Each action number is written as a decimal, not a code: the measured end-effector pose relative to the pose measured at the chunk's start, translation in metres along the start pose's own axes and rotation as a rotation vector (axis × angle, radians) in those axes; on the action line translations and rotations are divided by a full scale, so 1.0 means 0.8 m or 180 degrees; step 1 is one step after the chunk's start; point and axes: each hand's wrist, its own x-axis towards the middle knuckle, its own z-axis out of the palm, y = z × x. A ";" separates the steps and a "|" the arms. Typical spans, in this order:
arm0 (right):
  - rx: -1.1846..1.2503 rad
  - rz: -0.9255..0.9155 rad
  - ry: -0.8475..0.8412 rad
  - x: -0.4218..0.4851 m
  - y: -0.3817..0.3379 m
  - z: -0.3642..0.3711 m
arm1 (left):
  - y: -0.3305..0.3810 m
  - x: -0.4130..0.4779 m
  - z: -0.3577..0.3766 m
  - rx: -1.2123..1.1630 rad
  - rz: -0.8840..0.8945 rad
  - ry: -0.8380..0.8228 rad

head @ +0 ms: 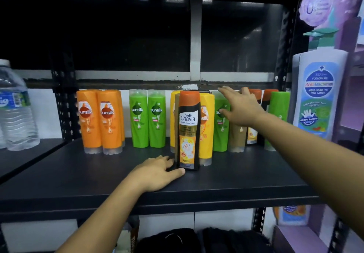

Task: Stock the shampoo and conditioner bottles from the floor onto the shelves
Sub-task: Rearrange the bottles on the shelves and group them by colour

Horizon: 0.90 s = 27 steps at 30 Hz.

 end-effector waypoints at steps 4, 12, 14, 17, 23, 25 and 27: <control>-0.0382 -0.0078 -0.0230 0.022 -0.002 -0.007 | 0.003 -0.005 -0.003 -0.0004 -0.0011 -0.0023; -0.0523 -0.0114 -0.0164 0.022 -0.018 -0.026 | 0.005 -0.010 -0.007 -0.0009 0.0067 -0.0012; -0.0187 0.0012 -0.0228 0.015 -0.024 -0.032 | 0.004 -0.011 -0.007 -0.0018 0.0062 -0.0001; 0.0202 -0.0017 -0.0421 0.008 -0.030 -0.043 | 0.004 -0.012 -0.007 -0.0036 0.0043 0.0002; 0.0637 0.0070 -0.0694 -0.010 -0.024 -0.075 | 0.006 -0.014 -0.007 -0.0042 0.0042 0.0027; 0.1172 0.0186 -0.0646 -0.020 -0.017 -0.083 | 0.006 -0.013 -0.007 -0.0023 0.0042 0.0025; 0.1678 0.0278 -0.0540 -0.031 -0.013 -0.086 | 0.005 -0.013 -0.006 -0.0020 0.0026 0.0038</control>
